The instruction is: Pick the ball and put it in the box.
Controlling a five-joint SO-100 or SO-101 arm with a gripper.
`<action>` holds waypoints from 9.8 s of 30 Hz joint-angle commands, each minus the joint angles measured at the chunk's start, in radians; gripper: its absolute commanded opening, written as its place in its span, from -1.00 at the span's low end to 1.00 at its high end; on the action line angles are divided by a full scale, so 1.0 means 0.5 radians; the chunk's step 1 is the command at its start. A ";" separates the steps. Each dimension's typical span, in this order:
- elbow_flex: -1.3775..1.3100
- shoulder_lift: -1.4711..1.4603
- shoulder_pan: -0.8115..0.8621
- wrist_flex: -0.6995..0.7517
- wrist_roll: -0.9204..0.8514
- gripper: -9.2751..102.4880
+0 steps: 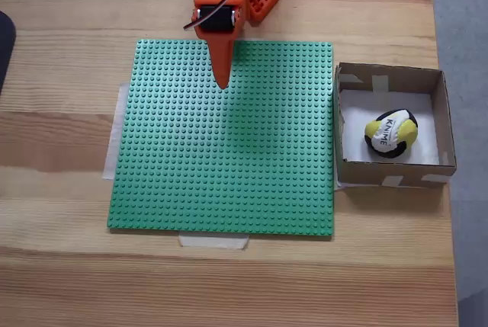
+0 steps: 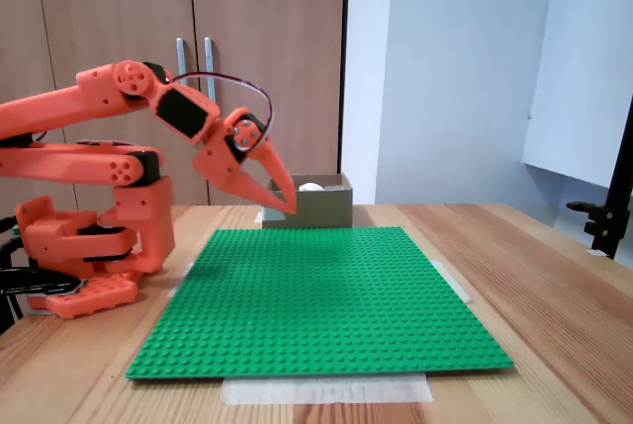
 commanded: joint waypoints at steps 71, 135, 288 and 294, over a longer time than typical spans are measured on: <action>0.746 0.196 0.049 -0.071 -0.175 -0.85; 0.785 0.196 0.067 -0.104 -0.181 -0.85; 0.785 0.196 0.067 -0.104 -0.181 -0.85; 0.785 0.196 0.067 -0.104 -0.181 -0.85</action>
